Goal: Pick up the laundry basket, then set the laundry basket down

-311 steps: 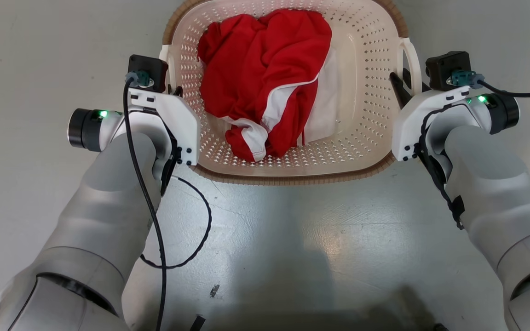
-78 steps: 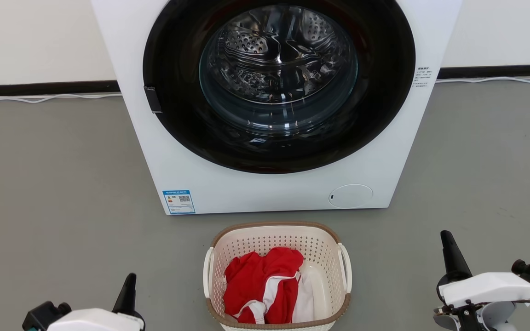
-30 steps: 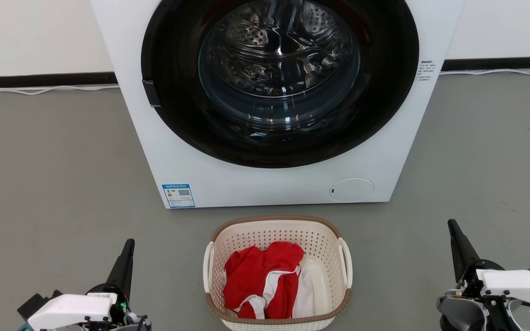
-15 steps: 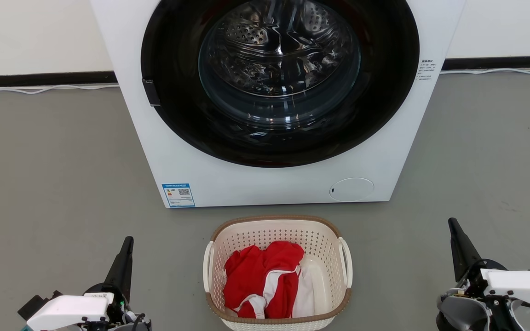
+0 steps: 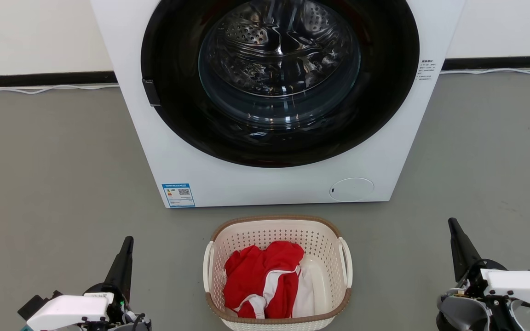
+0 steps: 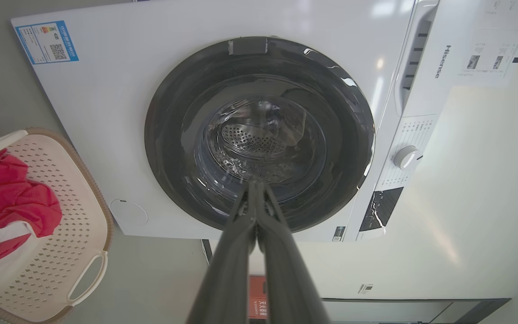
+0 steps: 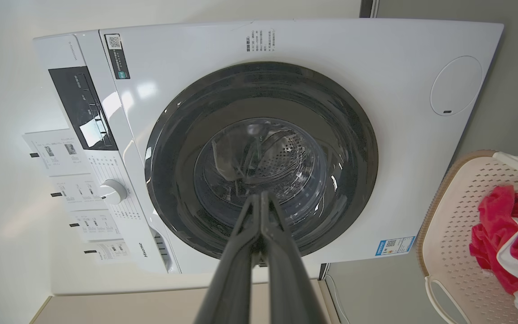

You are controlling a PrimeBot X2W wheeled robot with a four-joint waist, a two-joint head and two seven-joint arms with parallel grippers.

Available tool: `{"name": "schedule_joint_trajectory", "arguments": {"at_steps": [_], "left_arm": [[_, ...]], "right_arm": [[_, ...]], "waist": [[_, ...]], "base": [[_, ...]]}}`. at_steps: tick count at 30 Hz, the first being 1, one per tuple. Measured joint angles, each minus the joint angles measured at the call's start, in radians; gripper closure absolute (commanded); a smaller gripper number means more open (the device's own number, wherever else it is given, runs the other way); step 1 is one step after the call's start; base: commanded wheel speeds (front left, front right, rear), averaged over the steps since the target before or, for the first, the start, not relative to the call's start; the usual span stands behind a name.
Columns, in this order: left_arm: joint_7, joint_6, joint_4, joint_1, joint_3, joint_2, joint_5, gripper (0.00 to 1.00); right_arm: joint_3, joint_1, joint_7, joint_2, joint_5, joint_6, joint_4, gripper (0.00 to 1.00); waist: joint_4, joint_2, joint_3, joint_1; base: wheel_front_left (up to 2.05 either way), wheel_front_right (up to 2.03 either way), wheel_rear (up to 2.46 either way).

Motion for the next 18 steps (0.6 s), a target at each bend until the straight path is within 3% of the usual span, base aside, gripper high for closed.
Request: {"name": "schedule_joint_trajectory", "arguments": {"at_steps": [18], "left_arm": [[0.0,0.0,0.0,0.0,0.0,0.0,0.0,1.0]], "right_arm": [[0.0,0.012,0.0,0.0,0.0,0.0,0.0,1.0]], "waist": [[0.0,0.0,0.0,0.0]], "base": [[0.0,0.0,0.0]]}}
